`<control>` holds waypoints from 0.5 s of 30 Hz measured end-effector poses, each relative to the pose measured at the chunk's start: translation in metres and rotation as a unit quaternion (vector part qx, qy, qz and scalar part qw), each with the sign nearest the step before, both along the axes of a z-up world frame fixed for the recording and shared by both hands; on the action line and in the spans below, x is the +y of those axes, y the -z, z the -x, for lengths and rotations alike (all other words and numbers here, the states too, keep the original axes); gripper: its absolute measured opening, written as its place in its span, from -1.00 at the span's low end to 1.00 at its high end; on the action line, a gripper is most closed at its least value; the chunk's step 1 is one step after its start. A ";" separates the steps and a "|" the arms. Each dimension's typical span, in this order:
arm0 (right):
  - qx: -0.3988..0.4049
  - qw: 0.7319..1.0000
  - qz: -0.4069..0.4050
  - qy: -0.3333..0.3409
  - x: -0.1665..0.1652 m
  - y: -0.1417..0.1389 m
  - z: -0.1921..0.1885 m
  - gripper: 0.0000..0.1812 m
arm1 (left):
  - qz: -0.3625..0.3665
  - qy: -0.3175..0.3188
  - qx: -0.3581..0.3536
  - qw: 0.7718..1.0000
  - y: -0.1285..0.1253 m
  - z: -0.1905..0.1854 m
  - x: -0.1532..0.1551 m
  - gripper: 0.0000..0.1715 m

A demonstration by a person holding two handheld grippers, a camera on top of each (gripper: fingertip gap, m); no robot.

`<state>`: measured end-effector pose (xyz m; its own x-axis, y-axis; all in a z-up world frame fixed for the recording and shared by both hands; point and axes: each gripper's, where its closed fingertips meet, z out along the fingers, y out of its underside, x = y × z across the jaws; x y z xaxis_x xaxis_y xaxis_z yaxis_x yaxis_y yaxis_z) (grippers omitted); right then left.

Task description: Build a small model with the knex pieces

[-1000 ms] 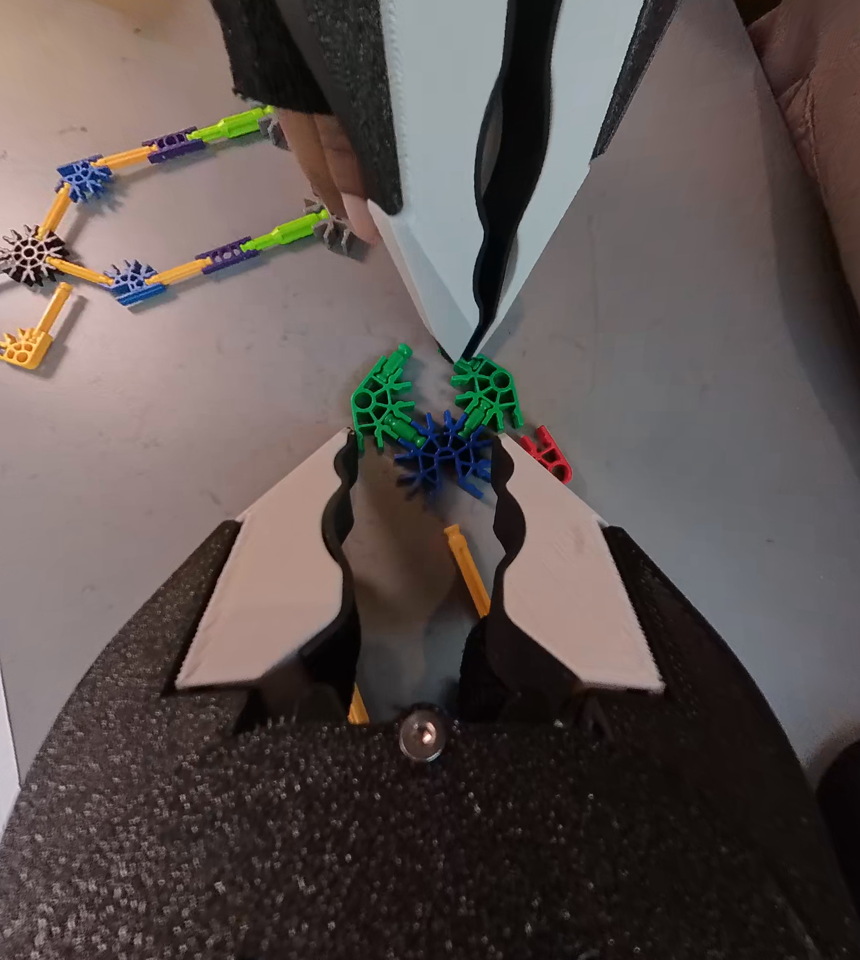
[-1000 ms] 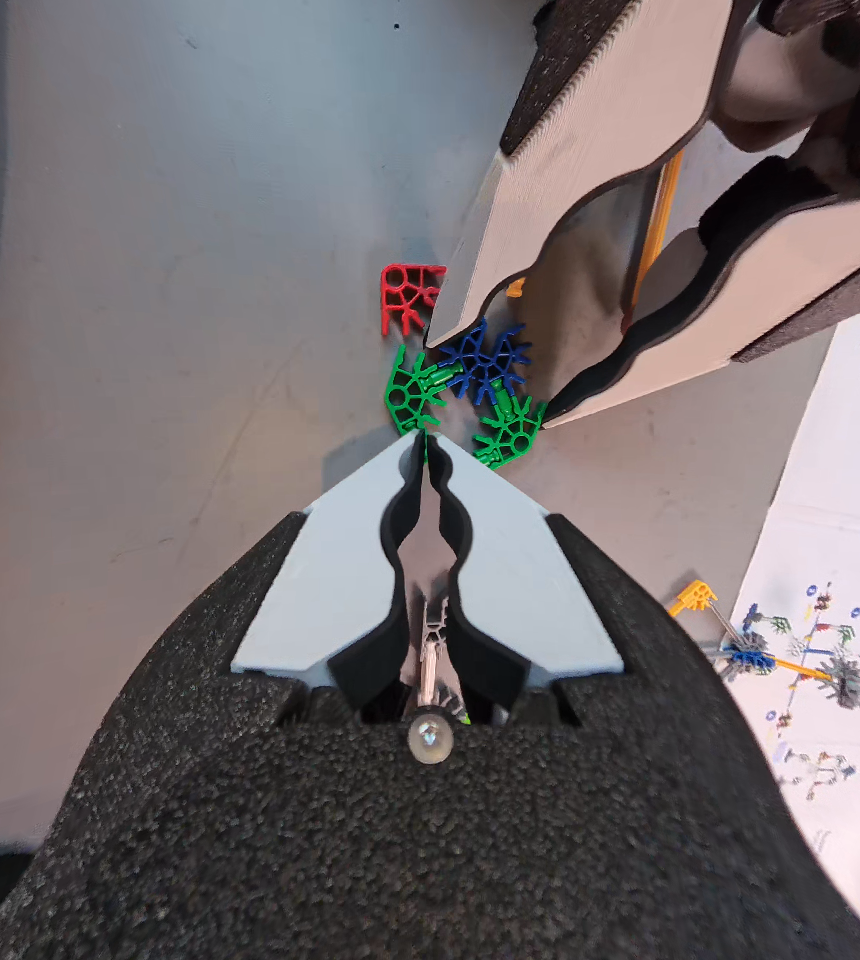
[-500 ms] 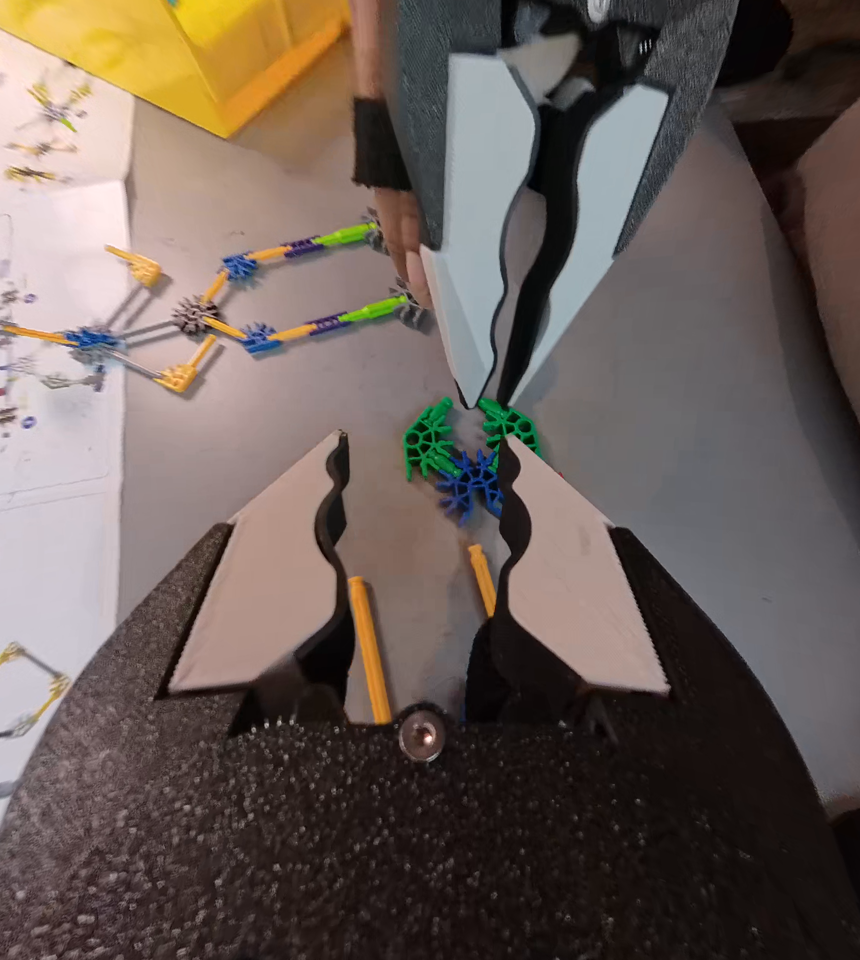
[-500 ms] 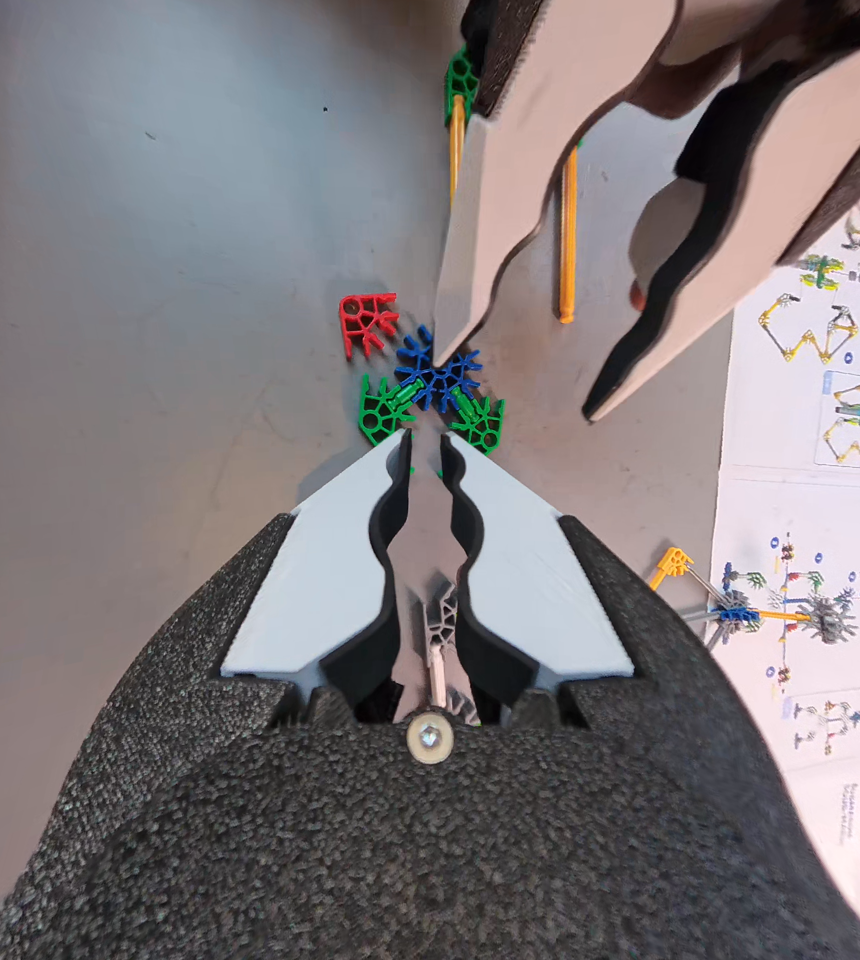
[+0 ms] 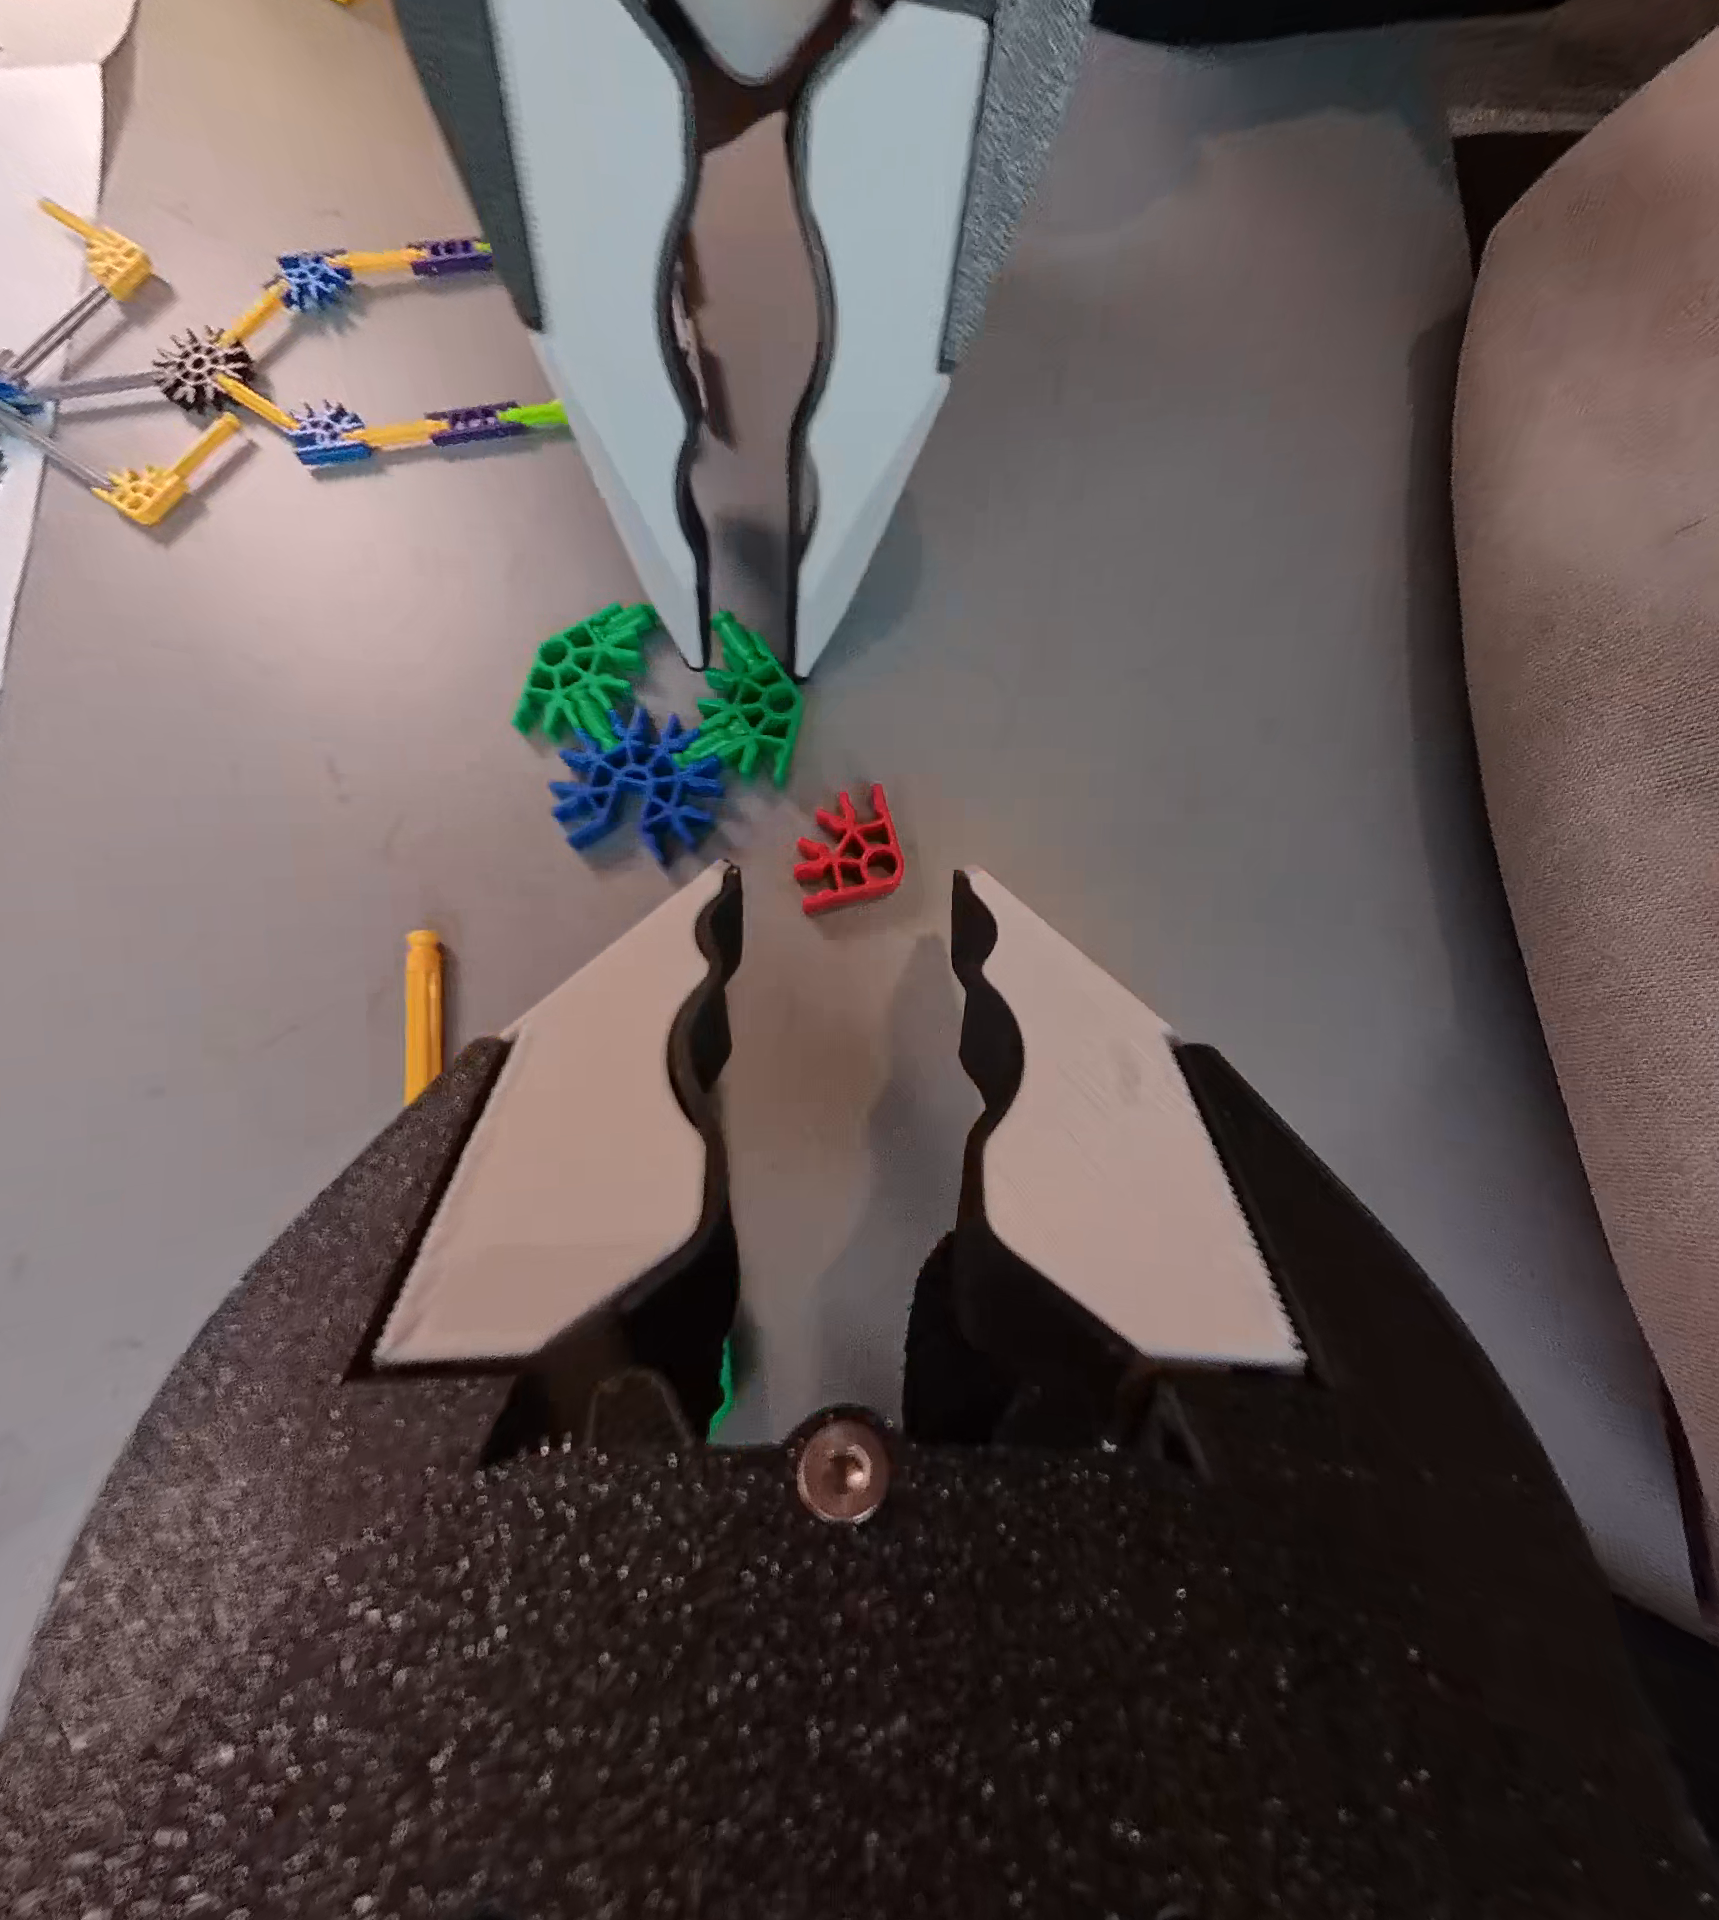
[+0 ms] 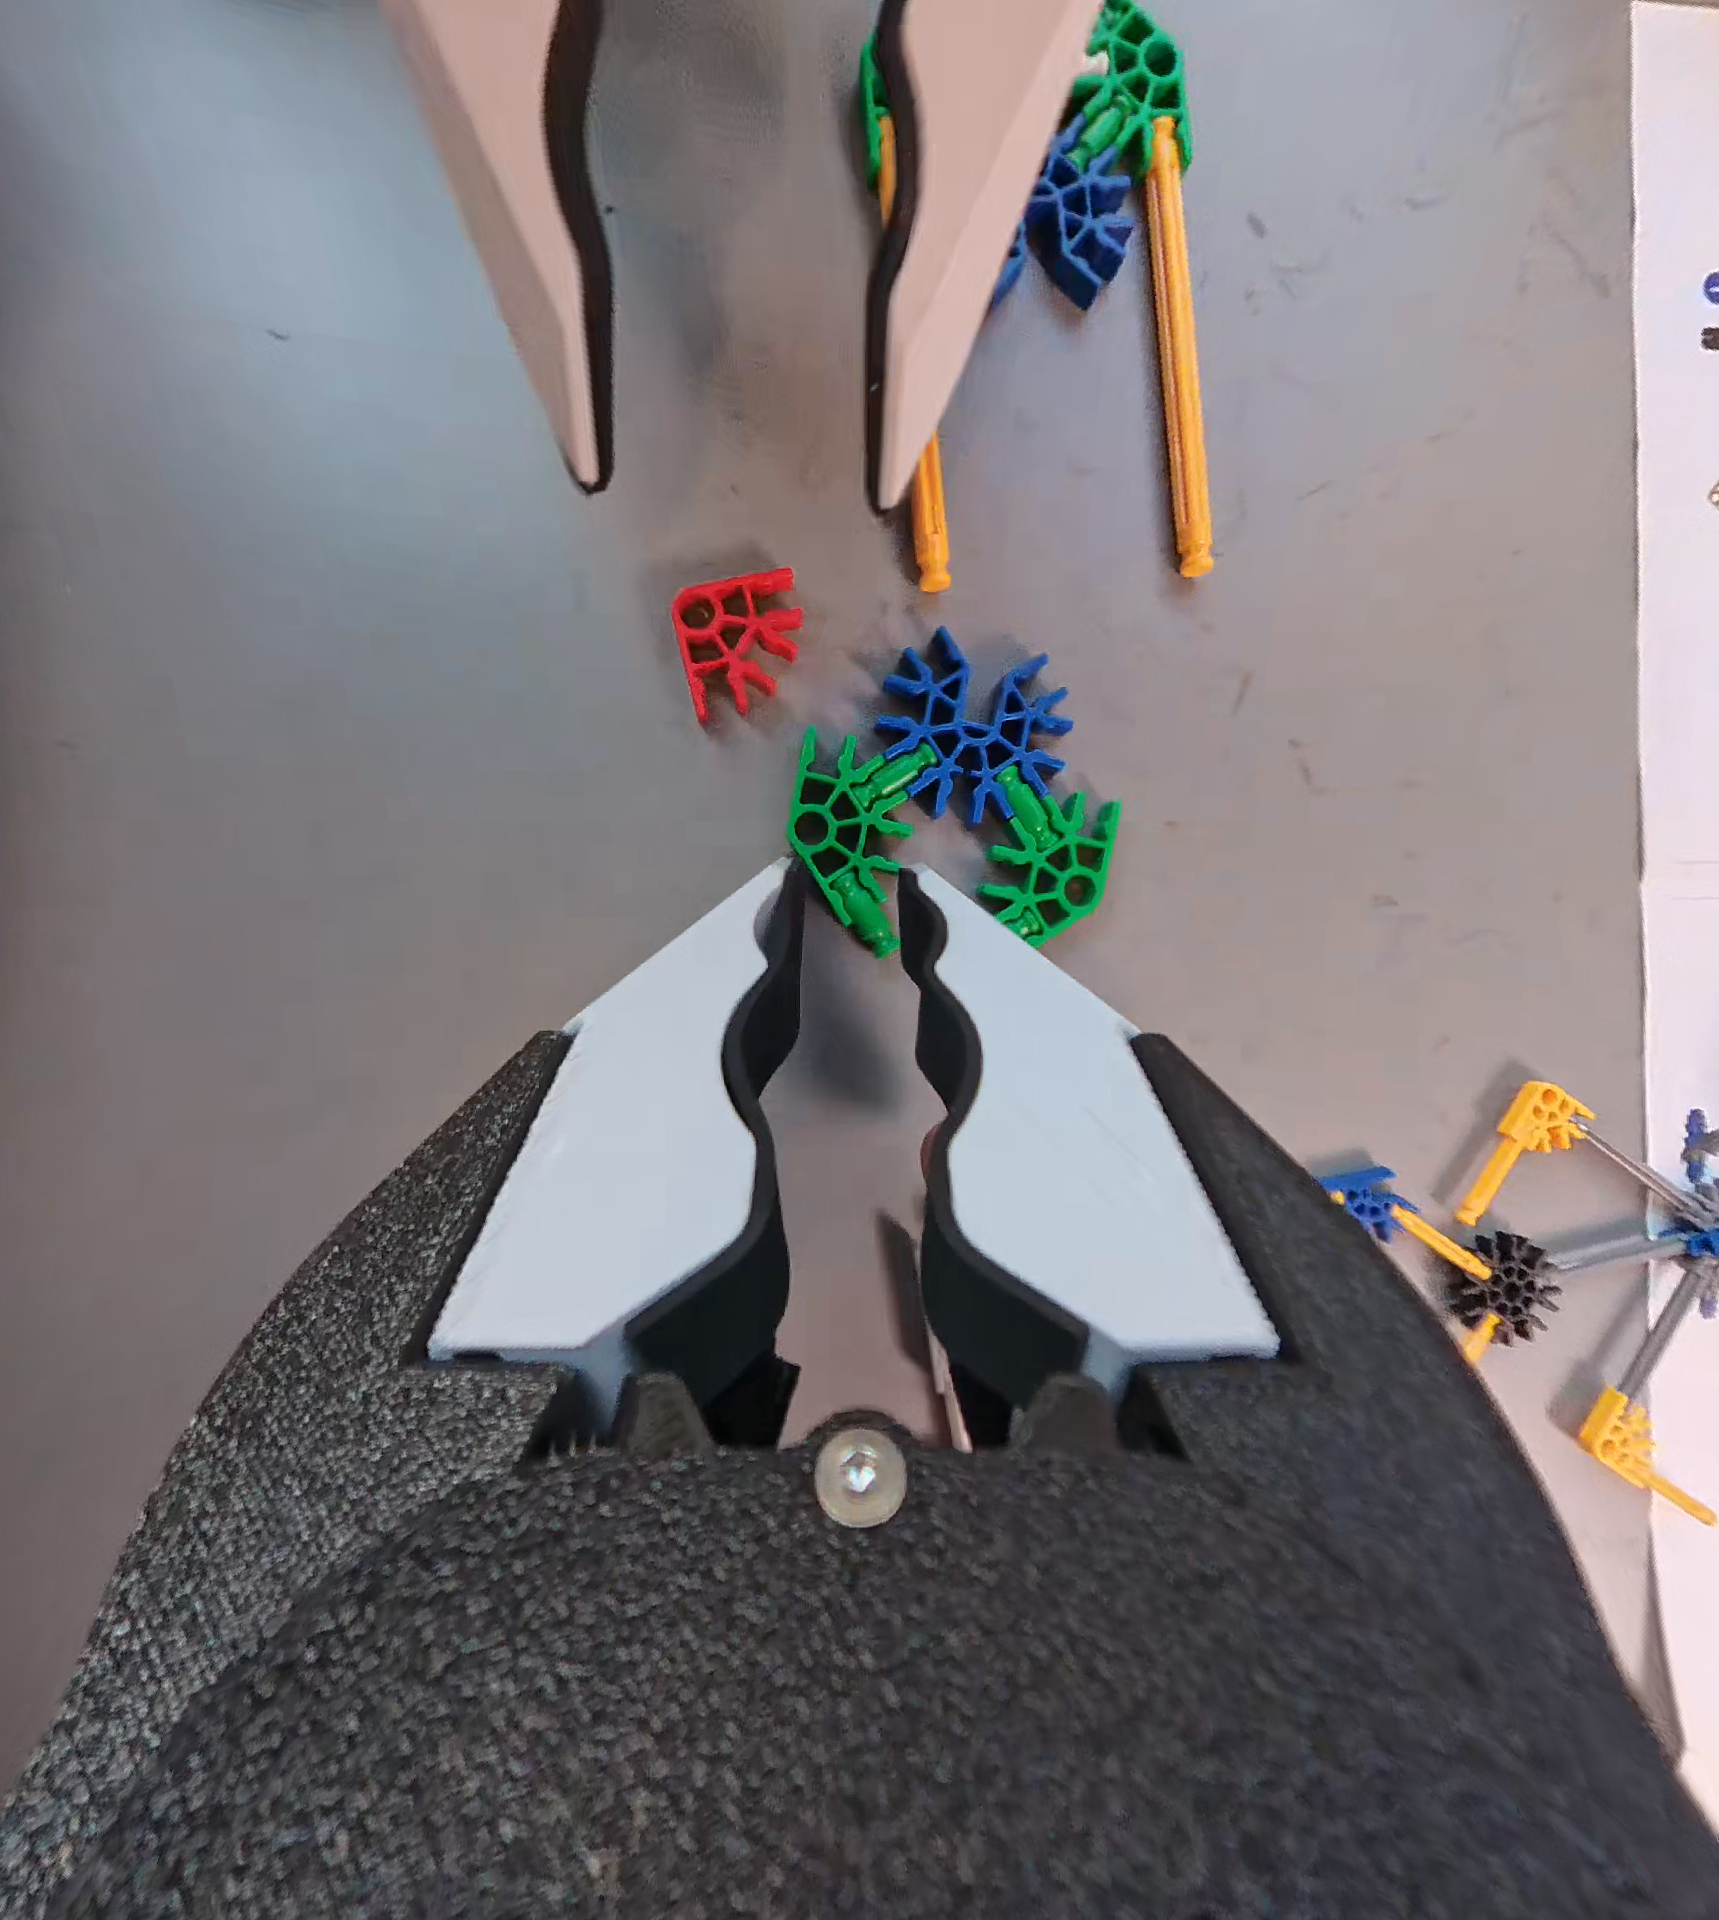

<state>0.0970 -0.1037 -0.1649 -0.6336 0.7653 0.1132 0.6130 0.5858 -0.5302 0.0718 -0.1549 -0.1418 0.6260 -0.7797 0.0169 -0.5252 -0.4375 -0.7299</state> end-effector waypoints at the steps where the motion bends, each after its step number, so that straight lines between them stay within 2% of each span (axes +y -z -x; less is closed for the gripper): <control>1: -0.001 1.000 -0.003 0.004 0.004 0.000 0.002 -0.83 | 0.001 0.004 0.012 1.000 0.005 -0.004 -0.001 -0.53; 5: 0.009 1.000 0.009 0.020 0.014 0.000 0.006 -0.83 | 0.001 0.004 0.062 0.998 0.023 -0.010 0.005 -0.56; 8: 0.028 0.999 0.012 0.025 0.016 0.000 0.009 -0.83 | 0.007 0.011 0.057 0.998 0.024 -0.015 0.005 -0.72; 13: 0.056 0.998 0.020 0.013 0.010 -0.002 0.015 -0.91 | 0.005 0.003 0.050 0.999 0.021 -0.014 0.007 -0.72; 15: 0.068 0.997 0.016 0.011 0.006 -0.002 0.020 -0.91 | -0.002 -0.001 0.007 1.000 0.010 -0.017 0.008 -0.72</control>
